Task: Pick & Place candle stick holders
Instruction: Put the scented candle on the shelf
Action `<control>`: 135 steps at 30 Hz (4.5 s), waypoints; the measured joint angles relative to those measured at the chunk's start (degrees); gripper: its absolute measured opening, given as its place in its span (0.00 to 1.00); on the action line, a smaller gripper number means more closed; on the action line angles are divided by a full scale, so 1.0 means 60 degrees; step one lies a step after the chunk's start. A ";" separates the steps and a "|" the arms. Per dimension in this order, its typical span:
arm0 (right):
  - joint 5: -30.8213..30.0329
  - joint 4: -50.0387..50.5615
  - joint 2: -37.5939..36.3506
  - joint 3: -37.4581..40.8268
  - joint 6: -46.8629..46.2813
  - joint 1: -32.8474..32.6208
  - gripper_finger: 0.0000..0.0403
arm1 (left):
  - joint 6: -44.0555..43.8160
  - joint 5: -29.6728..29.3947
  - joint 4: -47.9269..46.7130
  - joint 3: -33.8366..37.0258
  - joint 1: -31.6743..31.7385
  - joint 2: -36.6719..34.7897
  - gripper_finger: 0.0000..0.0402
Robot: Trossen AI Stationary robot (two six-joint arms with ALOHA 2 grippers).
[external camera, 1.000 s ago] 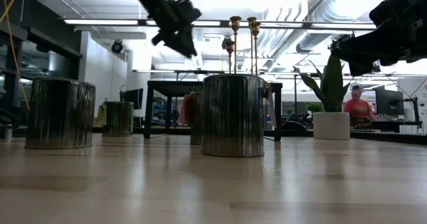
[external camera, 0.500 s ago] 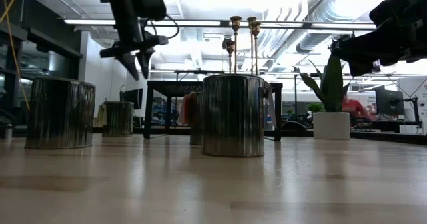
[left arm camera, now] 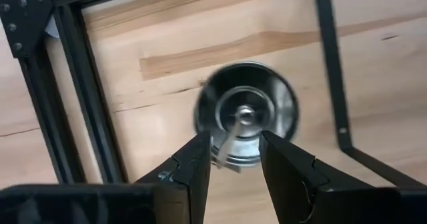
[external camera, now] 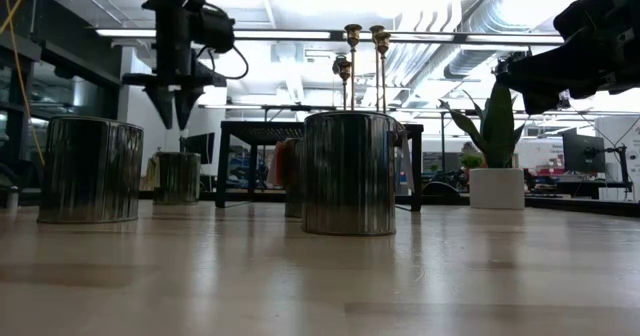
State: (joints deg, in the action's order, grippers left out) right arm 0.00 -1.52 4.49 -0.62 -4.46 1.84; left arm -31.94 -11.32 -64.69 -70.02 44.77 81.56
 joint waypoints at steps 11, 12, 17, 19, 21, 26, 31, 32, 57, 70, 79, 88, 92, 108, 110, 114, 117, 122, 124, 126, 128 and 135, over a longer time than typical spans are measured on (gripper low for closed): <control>-0.0002 0.0000 -0.0002 0.0004 -0.0001 0.0001 0.29 | 0.0683 0.0049 -0.0036 0.0004 0.0731 0.0958 0.31; -0.0001 0.0000 0.0000 0.0002 0.0001 -0.0002 0.29 | 0.0744 0.0045 -0.0036 0.0004 0.0779 0.1016 0.31; -0.0002 0.0000 -0.0002 0.0004 0.0002 -0.0001 0.29 | 0.0790 0.0053 -0.0009 0.0053 0.0930 0.1166 0.31; -0.0002 0.0000 0.0000 0.0001 0.0001 -0.0002 0.29 | 0.0786 0.0053 0.0050 0.0206 0.0986 0.1163 0.31; -0.0002 0.0000 0.0000 0.0004 0.0002 -0.0001 0.29 | 0.0786 0.0042 0.0058 0.0392 0.0995 0.1166 0.31; 0.0001 0.0000 0.0000 0.0004 0.0002 0.0001 0.29 | 0.0785 0.0242 0.0384 0.0747 0.0981 0.1140 0.31; -0.0001 0.0000 0.0000 0.0000 0.0002 -0.0001 0.29 | 0.0776 0.0290 0.0515 0.0845 0.0981 0.1119 0.31; -0.0002 0.0000 0.0000 0.0002 -0.0001 0.0001 0.29 | 0.0763 0.0295 0.0520 0.0849 0.0981 0.1119 0.31; -0.0001 0.0000 0.0000 0.0002 0.0002 -0.0001 0.29 | 0.0691 0.1017 0.0378 0.0856 0.1407 0.1563 0.20; -0.0001 0.0000 0.0000 0.0002 0.0002 -0.0001 0.29 | 0.0786 0.0762 0.0298 0.0871 0.1411 0.1571 0.01; -0.0002 0.0000 0.0000 0.0002 -0.0001 -0.0001 0.29 | 0.1016 0.0895 0.0277 0.0871 0.1414 0.1578 0.00; -0.0002 0.0000 0.0000 0.0004 -0.0001 -0.0002 0.29 | 0.1339 0.1000 -0.0129 0.0151 0.1418 0.1652 0.00; 0.0001 0.0000 0.0000 0.0000 0.0002 -0.0001 0.29 | 0.1660 0.1256 -0.0252 -0.0029 0.1414 0.1647 0.00; -0.0002 0.0000 0.0000 0.0004 0.0002 0.0001 0.29 | 0.2567 0.1538 -0.0419 -0.0080 0.1414 0.1166 0.00; 0.0001 0.0000 0.0000 0.0000 -0.0001 0.0001 0.29 | 0.2560 0.1369 -0.0499 -0.0080 0.1414 0.1175 0.00; -0.0001 0.0000 0.0000 0.0002 0.0001 -0.0001 0.29 | 0.2429 0.1209 -0.0430 -0.0080 0.1414 0.1190 0.00; 0.0001 0.0000 0.0000 0.0004 0.0001 -0.0001 0.29 | 0.2004 0.0956 -0.0402 -0.0080 0.1414 0.1196 0.00; 0.0001 0.0000 0.0000 0.0004 0.0002 0.0001 0.29 | 0.2027 0.0859 -0.0254 -0.0035 0.1393 0.1196 0.04; -0.0001 0.0000 0.0000 0.0002 0.0002 0.0001 0.29 | 0.2075 0.0837 -0.0067 0.0106 0.1285 0.1196 0.08; -0.0002 0.0000 0.0000 0.0004 -0.0001 -0.0002 0.29 | 0.2101 0.0858 0.0064 0.0238 0.1278 0.1196 0.14; -0.0002 0.0000 0.0000 0.0000 0.0002 0.0000 0.29 | 0.2101 0.0867 0.0167 0.0317 0.1280 0.1196 0.22; -0.0002 0.0000 -0.0003 0.0001 0.0002 -0.0002 0.29 | 0.1995 0.0811 0.0411 0.0622 0.1283 0.1192 0.44</control>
State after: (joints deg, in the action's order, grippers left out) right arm -0.01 -1.52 4.47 -0.62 -4.45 1.83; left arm -19.97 -6.45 -62.22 -66.28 52.47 88.71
